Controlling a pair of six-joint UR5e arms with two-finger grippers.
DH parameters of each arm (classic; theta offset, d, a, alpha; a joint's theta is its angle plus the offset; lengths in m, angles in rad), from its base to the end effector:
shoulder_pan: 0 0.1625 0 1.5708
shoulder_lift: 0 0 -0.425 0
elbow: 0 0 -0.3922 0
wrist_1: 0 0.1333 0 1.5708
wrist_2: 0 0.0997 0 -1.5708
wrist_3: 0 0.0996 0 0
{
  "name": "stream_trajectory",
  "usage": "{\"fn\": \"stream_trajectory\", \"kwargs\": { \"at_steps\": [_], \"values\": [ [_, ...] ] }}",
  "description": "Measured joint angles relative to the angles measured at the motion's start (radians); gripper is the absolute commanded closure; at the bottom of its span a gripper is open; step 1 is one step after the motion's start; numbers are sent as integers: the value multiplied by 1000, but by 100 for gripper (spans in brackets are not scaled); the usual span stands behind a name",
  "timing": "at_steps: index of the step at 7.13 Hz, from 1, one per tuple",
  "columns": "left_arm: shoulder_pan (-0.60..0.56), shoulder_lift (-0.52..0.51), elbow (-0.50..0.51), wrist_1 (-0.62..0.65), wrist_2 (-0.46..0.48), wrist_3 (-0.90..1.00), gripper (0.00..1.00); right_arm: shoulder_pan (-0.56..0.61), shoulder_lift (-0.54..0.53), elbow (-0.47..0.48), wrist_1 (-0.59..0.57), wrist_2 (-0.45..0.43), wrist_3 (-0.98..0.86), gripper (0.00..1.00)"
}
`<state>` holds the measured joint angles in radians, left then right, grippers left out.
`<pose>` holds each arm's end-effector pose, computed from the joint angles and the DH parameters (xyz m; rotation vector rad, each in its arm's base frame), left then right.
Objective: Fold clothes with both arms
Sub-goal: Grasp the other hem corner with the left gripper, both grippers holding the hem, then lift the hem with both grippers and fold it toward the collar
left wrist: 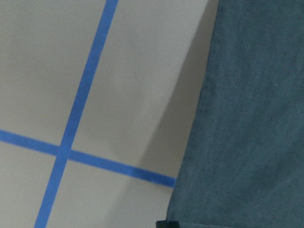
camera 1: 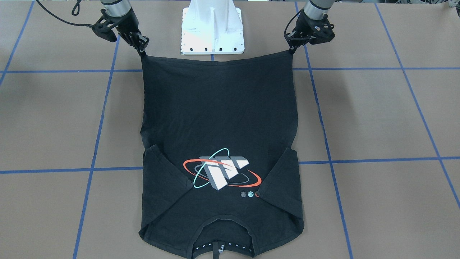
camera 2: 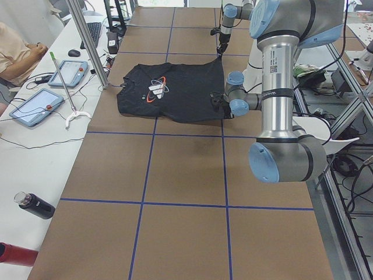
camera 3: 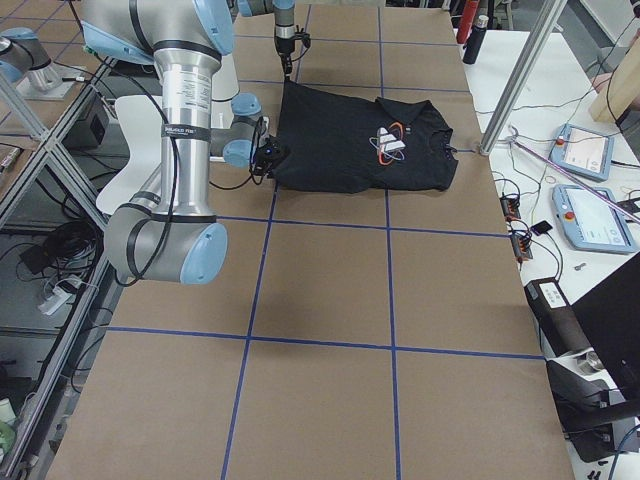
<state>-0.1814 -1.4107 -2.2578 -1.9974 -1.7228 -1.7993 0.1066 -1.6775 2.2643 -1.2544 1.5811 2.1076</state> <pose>0.3812 -0.1901 0.3605 -0.1633 0.9519 -0.3053 -0.4048 -0.1763 0.3513 -0.2054 -0.8946 0.5938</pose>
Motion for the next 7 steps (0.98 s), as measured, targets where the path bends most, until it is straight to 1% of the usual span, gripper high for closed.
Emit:
{"fn": "stream_trajectory", "kwargs": {
  "at_steps": [2, 4, 6, 7],
  "values": [
    [21, 5, -49, 1, -16, -31, 100, -5, -25, 29, 1, 58, 0, 100],
    [16, -11, -86, 2, -65, -41, 100, 2, -25, 44, 1, 83, 0, 100],
    [-26, -72, -86, 2, -77, -48, 100, 66, 2, 24, -2, 100, -7, 100],
    [-78, -116, -64, 2, -77, -33, 100, 128, 50, -22, -5, 126, -33, 100]
  ]
}}
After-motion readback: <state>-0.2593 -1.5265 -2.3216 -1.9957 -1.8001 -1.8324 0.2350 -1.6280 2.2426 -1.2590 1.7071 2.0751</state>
